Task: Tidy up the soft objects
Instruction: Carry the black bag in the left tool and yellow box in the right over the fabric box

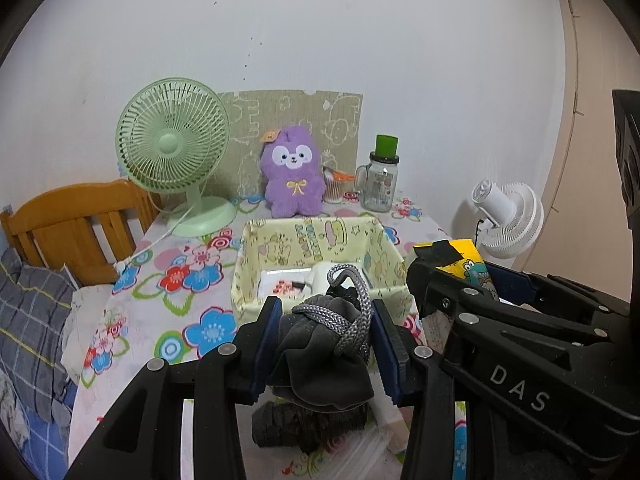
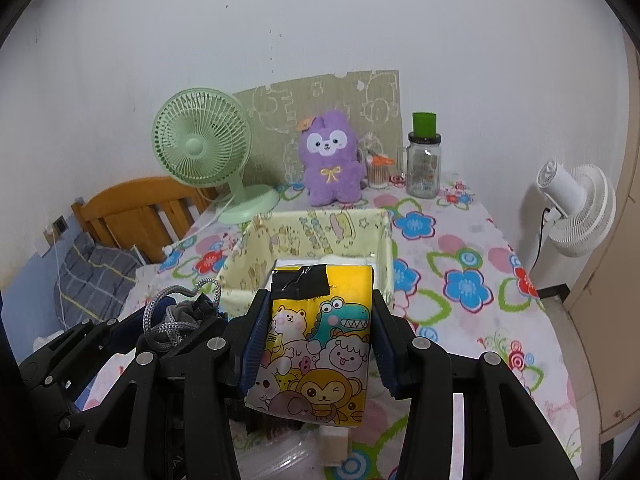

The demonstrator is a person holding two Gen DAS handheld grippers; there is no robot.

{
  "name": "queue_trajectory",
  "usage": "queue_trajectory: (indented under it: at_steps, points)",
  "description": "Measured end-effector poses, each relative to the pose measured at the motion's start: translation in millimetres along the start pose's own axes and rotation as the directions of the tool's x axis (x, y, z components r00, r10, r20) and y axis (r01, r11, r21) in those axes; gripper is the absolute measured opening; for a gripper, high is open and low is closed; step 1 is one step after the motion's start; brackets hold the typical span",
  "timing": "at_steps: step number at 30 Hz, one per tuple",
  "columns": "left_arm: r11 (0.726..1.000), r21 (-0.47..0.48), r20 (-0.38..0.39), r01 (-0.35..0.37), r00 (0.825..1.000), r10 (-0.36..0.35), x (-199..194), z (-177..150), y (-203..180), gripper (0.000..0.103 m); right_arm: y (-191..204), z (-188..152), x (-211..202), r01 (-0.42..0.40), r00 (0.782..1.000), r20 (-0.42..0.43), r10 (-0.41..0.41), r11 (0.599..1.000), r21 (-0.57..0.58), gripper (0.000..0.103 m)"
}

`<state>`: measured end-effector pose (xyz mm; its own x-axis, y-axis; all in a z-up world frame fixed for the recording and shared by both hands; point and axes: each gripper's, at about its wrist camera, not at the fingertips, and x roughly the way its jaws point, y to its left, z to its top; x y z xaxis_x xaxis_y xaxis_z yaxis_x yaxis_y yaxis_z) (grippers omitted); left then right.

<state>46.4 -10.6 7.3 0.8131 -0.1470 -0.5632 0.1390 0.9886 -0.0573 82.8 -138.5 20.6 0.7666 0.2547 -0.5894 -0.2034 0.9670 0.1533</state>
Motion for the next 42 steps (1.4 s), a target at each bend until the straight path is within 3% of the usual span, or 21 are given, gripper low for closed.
queue_trajectory:
  at_steps: [23, 42]
  points:
    - [1.0, 0.005, 0.03, 0.013, 0.999, -0.013, 33, 44, 9, 0.045, -3, 46, 34, 0.017, 1.0, 0.025, -0.017, 1.0, -0.014, 0.05]
    - [1.0, -0.008, -0.04, 0.009, 0.999, -0.009, 100, 61, 24, 0.046, -16, 66, 104, 0.02, 0.998, -0.053, -0.02, 1.0, -0.009, 0.05]
